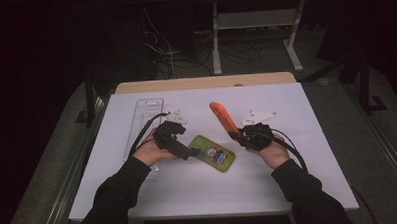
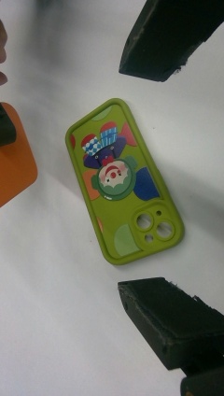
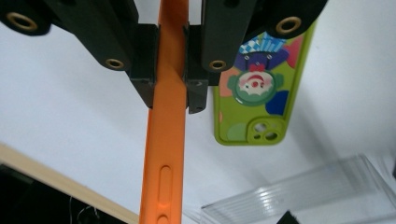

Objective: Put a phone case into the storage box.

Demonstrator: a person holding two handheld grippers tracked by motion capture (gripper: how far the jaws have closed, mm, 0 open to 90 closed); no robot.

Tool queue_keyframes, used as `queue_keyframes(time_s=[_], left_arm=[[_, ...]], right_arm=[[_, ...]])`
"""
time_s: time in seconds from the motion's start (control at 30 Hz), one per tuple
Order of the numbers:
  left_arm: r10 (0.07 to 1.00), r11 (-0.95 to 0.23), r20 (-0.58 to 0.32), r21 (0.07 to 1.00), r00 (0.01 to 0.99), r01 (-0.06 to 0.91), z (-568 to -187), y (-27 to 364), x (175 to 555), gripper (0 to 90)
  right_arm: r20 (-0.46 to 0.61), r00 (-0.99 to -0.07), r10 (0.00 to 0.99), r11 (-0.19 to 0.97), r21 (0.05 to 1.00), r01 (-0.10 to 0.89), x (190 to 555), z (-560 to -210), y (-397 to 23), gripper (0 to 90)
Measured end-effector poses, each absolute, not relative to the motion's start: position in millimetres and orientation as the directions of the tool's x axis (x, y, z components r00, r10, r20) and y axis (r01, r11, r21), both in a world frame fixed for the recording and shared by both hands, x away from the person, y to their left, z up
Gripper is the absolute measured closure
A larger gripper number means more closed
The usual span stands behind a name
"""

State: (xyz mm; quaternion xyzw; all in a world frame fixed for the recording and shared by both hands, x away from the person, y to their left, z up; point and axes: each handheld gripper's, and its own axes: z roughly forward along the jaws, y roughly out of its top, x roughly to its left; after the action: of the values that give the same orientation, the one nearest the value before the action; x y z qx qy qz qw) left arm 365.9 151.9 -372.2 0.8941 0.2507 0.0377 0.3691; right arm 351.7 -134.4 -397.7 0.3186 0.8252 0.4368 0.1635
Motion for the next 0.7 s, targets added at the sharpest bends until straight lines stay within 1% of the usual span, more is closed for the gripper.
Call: queue_keyframes(time_s=[0.03, 0.1, 0.13, 0.17, 0.23, 0.27, 0.33, 0.43, 0.63, 0.7], left_arm=[[0.489, -0.578, -0.132, 0.692, 0.863, 0.433, -373.0, 151.0, 365.3, 0.0], [0.477, -0.598, -0.118, 0.683, 0.871, 0.42, -371.6, 153.7, 367.3, 0.0], [0.495, -0.567, -0.139, 0.696, 0.858, 0.44, -372.2, 152.2, 366.1, 0.0], [0.496, -0.572, -0.134, 0.692, 0.858, 0.439, -371.2, 153.3, 366.7, 0.0], [0.508, -0.544, -0.147, 0.709, 0.849, 0.448, -371.5, 152.8, 366.7, 0.0], [0.498, -0.56, -0.138, 0.702, 0.856, 0.439, -369.9, 154.3, 367.8, 0.0], [0.503, -0.53, -0.155, 0.721, 0.85, 0.445, -368.9, 153.9, 368.4, 0.0], [0.519, -0.512, -0.153, 0.732, 0.841, 0.449, -365.9, 153.9, 369.5, 0.0], [0.531, -0.451, -0.177, 0.769, 0.829, 0.453, -359.9, 153.9, 372.6, 0.0], [0.534, -0.431, -0.185, 0.78, 0.825, 0.454, -358.1, 153.2, 373.8, 0.0]], right_arm=[[0.038, -0.737, 0.675, 0.391, 0.828, 0.401, 353.1, -398.0, -136.0, 78.2], [0.075, -0.726, 0.684, 0.36, 0.831, 0.424, 355.1, -398.2, -138.3, 78.2], [0.089, -0.72, 0.688, 0.347, 0.832, 0.434, 355.7, -398.4, -139.4, 78.2], [0.092, -0.719, 0.689, 0.343, 0.833, 0.435, 356.1, -398.6, -140.0, 78.2], [0.091, -0.718, 0.69, 0.344, 0.832, 0.436, 356.2, -399.6, -141.3, 78.2], [0.089, -0.717, 0.691, 0.345, 0.832, 0.435, 356.3, -400.1, -141.3, 78.2], [0.092, -0.719, 0.689, 0.341, 0.834, 0.433, 355.9, -400.6, -140.6, 78.2], [0.104, -0.724, 0.682, 0.332, 0.838, 0.433, 354.5, -400.1, -138.0, 78.2], [0.131, -0.728, 0.673, 0.316, 0.839, 0.443, 350.6, -398.5, -130.7, 78.2], [0.125, -0.734, 0.668, 0.318, 0.844, 0.433, 350.2, -399.0, -128.8, 78.2]])
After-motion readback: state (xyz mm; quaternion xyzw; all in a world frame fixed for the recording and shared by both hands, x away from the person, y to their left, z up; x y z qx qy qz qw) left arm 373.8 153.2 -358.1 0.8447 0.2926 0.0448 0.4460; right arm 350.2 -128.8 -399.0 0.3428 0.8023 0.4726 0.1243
